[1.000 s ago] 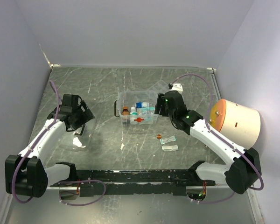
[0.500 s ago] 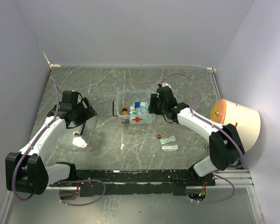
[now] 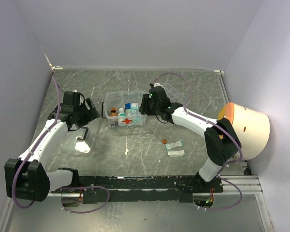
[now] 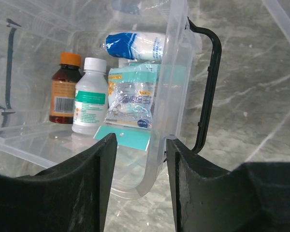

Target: Organize the medicine kit

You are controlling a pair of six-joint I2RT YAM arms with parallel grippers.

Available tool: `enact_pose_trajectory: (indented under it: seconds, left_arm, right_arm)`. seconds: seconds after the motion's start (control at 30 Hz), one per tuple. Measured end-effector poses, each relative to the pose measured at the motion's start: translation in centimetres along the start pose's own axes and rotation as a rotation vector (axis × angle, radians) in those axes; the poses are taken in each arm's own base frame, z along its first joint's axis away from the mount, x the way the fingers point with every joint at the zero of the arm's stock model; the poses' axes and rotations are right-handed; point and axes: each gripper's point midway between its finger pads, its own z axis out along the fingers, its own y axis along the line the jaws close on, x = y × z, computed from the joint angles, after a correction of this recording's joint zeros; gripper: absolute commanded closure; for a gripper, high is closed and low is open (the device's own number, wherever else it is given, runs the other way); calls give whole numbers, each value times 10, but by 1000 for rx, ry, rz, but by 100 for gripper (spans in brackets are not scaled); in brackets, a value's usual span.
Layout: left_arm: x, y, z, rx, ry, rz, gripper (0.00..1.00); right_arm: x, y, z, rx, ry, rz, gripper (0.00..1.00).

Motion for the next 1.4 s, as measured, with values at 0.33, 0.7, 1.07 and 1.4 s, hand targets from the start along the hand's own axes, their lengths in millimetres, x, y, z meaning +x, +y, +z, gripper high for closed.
enact_pose_trajectory:
  seconds: [0.33,0.7,1.07,1.4]
  left_arm:
    - [-24,1,-16,-40,-85,44,14]
    - [-49,-13,-43,11,-190,132,14]
    - [-49,-16,-52,50,-235,181,14]
    - [-41,-18,-48,64,-227,202,14]
  right_arm:
    - [-34,6,-21,31,-103,13,40]
    - [-98,-86,-66,297,-290,69,57]
    - [-43,-188,5,546,18,-27,69]
    - [-43,-197,19,558,86,-89,53]
